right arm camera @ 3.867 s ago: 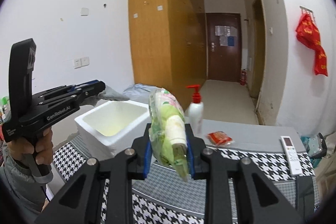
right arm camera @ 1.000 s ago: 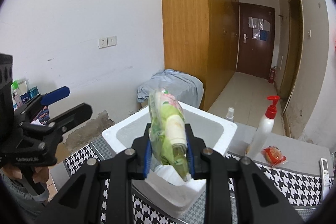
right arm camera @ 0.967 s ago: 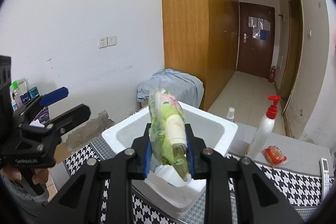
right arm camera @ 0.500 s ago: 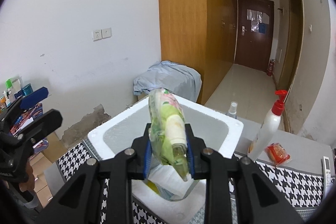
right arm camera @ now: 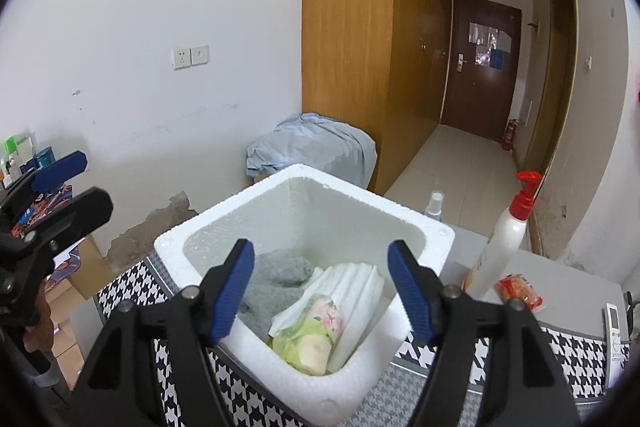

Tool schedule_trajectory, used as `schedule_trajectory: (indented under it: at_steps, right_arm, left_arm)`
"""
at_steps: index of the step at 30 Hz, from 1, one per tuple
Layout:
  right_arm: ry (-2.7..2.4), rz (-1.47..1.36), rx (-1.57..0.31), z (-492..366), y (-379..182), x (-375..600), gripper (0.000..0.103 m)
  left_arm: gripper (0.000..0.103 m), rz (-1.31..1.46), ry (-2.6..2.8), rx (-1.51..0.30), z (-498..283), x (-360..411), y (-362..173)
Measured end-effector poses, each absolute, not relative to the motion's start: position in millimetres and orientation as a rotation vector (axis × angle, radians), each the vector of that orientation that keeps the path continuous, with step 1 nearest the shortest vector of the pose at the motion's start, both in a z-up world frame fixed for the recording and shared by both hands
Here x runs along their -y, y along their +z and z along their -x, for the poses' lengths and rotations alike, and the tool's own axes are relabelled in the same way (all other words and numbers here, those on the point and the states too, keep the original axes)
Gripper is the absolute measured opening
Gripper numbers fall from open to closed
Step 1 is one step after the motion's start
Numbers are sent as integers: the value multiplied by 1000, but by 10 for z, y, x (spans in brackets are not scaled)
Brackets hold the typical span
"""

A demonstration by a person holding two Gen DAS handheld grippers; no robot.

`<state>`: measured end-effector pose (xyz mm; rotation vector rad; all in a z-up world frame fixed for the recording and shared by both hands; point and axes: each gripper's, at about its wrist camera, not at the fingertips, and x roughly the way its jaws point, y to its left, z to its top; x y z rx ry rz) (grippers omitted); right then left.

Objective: Organize soft objects

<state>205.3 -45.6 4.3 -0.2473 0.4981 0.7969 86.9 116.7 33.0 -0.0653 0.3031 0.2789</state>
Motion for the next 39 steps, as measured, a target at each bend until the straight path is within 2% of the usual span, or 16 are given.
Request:
schedule_trajectory:
  at_steps: [18,25,30,39]
  right_arm:
    - [775,188,-481,-1963,130,828,74]
    - [762,146,-442,-1879,238,1073,96]
    - [748,132,-413,-1815,295,1266,102]
    - [706,140,-369,-1700,328,1506,102]
  left_arm:
    - [102,43,264,-309,-925,-960,361]
    - [102,37,242,-307,-954,-811,401]
    - [102,40,210,-302,-979,-703,436]
    - [102,30,165,-274,-962,-462,512]
